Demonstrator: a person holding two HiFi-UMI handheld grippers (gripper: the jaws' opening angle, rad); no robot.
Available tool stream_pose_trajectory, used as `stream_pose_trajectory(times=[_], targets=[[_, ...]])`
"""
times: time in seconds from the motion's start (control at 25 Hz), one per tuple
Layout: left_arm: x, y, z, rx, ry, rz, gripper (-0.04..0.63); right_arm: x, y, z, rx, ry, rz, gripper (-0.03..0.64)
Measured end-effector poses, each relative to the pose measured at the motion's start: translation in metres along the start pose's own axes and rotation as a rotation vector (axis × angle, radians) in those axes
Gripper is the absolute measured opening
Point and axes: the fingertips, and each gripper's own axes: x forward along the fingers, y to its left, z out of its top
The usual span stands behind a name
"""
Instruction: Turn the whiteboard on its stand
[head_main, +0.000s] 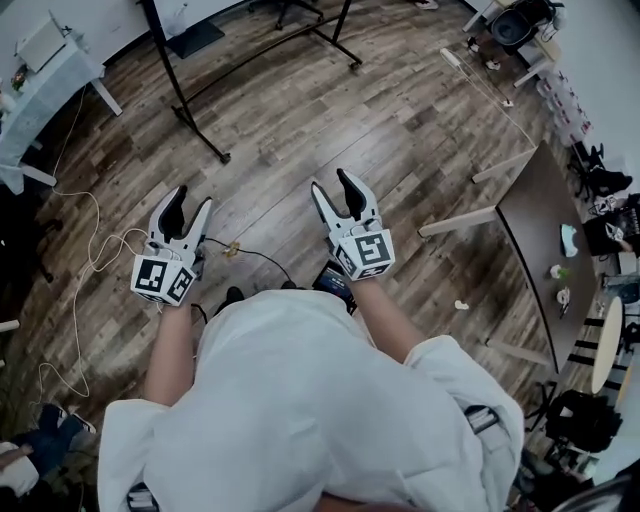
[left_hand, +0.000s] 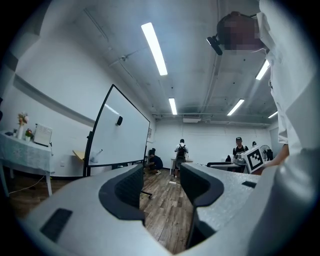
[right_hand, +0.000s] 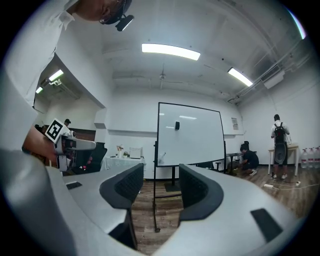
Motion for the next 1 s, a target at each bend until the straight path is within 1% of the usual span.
stream_pose_trajectory(times=[0.12, 0.28, 0.44, 0.56, 0.68, 0.84, 1.0], targets=[[0.007, -0.008, -0.006, -0.004, 0.001, 0.005, 0.232, -0.006, -0.016, -0.009, -0.005, 0.007, -0.007, 0.213], [0.019, -0.023, -0.023, -0.032, 0.024, 0.019, 0.232, -0.019, -0.033, -0.024, -0.004, 0.017, 0.002, 0.204], [0.034, -0.039, -0.032, -0.038, 0.030, 0.030, 0.232, -0.030, -0.050, -0.038, 0.024, 0.033, 0.018, 0.204], [0.041, -0.045, -0.034, -0.027, 0.038, 0.031, 0.232, -0.032, -0.057, -0.043, 0.039, 0.036, 0.019, 0.204], [0.047, -0.040, -0.036, -0.015, 0.050, 0.037, 0.232, -0.023, -0.062, -0.044, 0.051, 0.030, 0.023, 0.204], [0.059, -0.026, -0.044, -0.022, 0.056, 0.054, 0.233, -0.005, -0.070, -0.046, 0.050, 0.029, 0.038, 0.204], [0.085, -0.003, -0.049, -0.036, 0.035, 0.077, 0.232, 0.024, -0.087, -0.049, 0.038, 0.035, 0.054, 0.204]])
